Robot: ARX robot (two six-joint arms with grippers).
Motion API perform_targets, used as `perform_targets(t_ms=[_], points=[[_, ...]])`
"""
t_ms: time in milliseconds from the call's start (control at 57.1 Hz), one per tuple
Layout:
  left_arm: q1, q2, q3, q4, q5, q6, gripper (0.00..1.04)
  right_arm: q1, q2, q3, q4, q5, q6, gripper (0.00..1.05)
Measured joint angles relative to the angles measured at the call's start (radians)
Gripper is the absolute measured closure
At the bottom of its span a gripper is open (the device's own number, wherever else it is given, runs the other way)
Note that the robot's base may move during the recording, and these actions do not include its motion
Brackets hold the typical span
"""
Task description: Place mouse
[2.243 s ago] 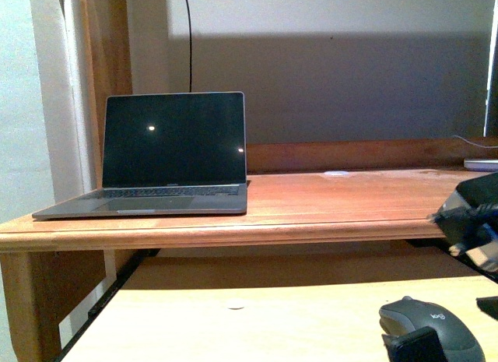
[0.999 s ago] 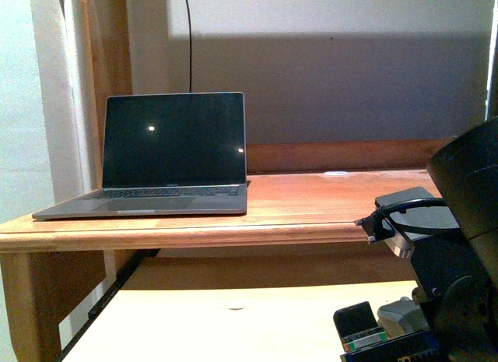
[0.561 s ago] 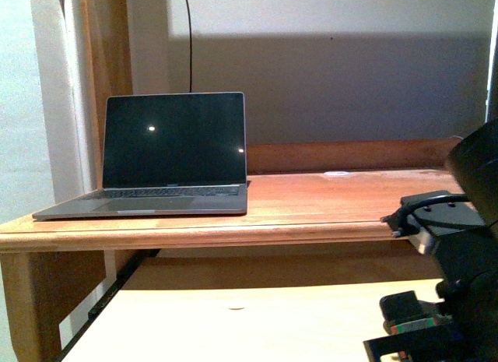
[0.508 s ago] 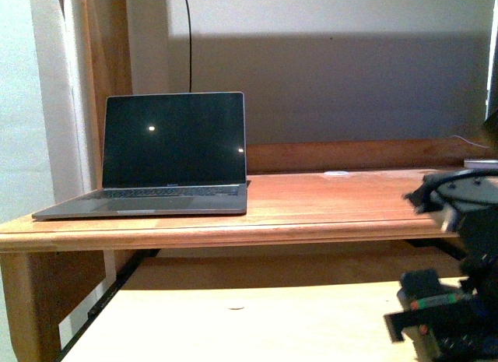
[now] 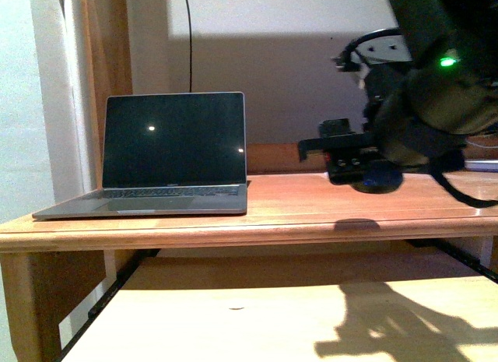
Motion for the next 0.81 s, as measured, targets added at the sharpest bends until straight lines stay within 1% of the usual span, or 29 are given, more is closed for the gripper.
perform_targets(t_ms=[123,333,508,543,648,789,806], points=[[0.0,0.0,0.0,0.0,0.0,0.0,0.08,0.014,0.132,0.148,-0.005,0.063,-0.05,0.49],[0.0,0.0,0.0,0.0,0.0,0.0,0.08,0.018,0.315,0.345,-0.039,0.148,-0.088,0.49],[0.0,0.0,0.0,0.0,0.0,0.0,0.08,0.011,0.431,0.464,-0.07,0.175,-0.094,0.49],[0.0,0.0,0.0,0.0,0.0,0.0,0.08,0.01,0.48,0.517,-0.09,0.18,-0.093,0.49],[0.0,0.0,0.0,0.0,0.0,0.0,0.08,0.011,0.501,0.534,-0.09,0.177,-0.092,0.49],[0.0,0.0,0.0,0.0,0.0,0.0,0.08,0.013,0.508,0.531,-0.065,0.167,-0.084,0.29],[0.0,0.0,0.0,0.0,0.0,0.0,0.08,0.013,0.507,0.525,-0.056,0.158,-0.08,0.25]])
